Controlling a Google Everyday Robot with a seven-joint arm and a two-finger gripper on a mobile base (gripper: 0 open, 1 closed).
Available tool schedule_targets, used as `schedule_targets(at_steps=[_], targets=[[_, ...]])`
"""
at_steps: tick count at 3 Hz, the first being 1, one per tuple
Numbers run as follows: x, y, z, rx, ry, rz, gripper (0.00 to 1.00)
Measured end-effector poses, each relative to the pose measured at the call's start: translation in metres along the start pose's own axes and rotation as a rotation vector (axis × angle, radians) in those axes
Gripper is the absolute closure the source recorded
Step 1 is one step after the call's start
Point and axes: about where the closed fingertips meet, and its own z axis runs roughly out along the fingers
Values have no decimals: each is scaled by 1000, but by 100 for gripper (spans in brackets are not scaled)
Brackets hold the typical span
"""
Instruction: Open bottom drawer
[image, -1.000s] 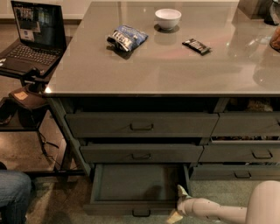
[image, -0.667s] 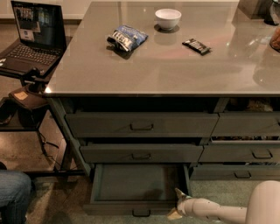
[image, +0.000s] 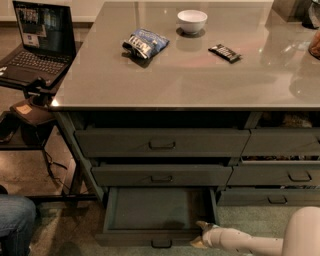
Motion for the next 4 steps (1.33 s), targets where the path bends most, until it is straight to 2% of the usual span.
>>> schedule_targets(at_steps=[1,2,4], targets=[[4,16,-20,48,-29,20,88],[-7,11,-29,80,-55,-5,100],[8,34,-55,93,-64,22,100]])
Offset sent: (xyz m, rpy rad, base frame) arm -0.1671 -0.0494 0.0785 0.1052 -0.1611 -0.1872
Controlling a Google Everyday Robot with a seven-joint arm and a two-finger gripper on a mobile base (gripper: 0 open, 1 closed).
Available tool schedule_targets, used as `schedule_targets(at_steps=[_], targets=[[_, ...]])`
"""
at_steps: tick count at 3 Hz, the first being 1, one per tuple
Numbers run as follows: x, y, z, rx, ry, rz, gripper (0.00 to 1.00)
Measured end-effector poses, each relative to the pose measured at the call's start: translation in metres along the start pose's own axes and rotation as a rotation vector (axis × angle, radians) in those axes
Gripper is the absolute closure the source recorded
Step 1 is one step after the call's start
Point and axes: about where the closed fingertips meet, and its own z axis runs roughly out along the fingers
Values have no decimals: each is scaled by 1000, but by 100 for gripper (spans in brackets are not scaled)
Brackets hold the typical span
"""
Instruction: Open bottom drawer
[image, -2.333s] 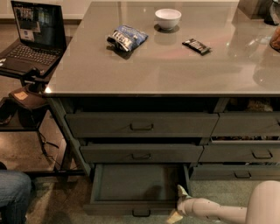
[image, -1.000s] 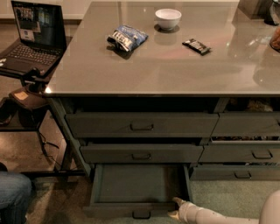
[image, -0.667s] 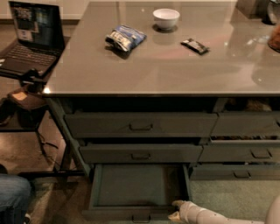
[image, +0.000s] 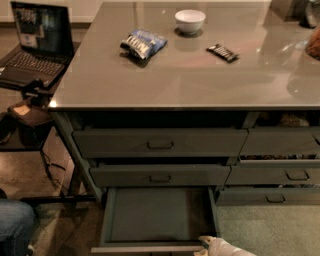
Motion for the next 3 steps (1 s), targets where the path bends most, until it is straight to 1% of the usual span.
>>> schedule_targets(at_steps=[1,2,3], targets=[[0,1,-4,0,0,2,100],[13,23,-33,-11,3,25,100],[10,21,-37,-11,3,25,100]])
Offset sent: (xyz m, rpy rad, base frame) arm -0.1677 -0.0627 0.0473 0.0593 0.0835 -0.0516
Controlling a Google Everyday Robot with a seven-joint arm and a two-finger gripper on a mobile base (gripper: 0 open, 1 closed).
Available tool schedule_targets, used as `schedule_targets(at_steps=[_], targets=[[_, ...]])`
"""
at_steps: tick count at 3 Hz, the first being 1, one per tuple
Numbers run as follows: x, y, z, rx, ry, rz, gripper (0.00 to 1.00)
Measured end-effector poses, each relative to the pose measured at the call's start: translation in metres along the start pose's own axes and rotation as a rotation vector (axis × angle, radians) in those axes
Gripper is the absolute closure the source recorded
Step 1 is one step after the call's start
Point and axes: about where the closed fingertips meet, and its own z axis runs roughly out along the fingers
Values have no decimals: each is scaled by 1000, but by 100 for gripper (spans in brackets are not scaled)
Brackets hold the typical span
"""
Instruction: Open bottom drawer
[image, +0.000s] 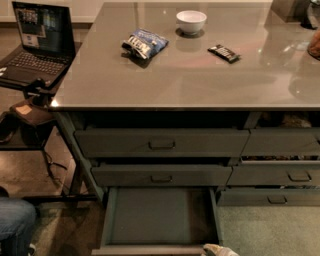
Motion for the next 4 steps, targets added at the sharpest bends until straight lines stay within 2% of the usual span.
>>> schedule_targets(at_steps=[1,4], targets=[[0,0,0,0,0,0,82],[0,0,0,0,0,0,13]])
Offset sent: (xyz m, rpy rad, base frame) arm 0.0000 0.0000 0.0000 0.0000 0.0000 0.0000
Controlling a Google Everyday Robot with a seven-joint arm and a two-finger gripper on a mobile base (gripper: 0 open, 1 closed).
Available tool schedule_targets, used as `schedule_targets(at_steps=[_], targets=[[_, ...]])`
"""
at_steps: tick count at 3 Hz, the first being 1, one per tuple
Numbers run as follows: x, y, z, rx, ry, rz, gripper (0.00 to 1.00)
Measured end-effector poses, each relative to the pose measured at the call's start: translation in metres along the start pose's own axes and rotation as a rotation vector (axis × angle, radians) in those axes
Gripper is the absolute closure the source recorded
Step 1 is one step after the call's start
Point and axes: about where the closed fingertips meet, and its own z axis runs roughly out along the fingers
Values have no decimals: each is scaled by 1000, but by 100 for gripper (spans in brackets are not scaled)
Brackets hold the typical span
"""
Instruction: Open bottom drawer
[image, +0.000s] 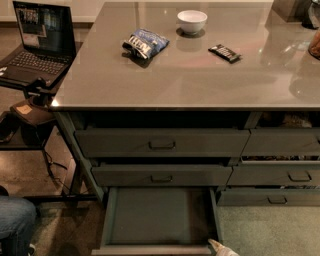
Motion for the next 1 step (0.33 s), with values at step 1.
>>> schedule_targets(at_steps=[1], targets=[[0,0,0,0,0,0,0]])
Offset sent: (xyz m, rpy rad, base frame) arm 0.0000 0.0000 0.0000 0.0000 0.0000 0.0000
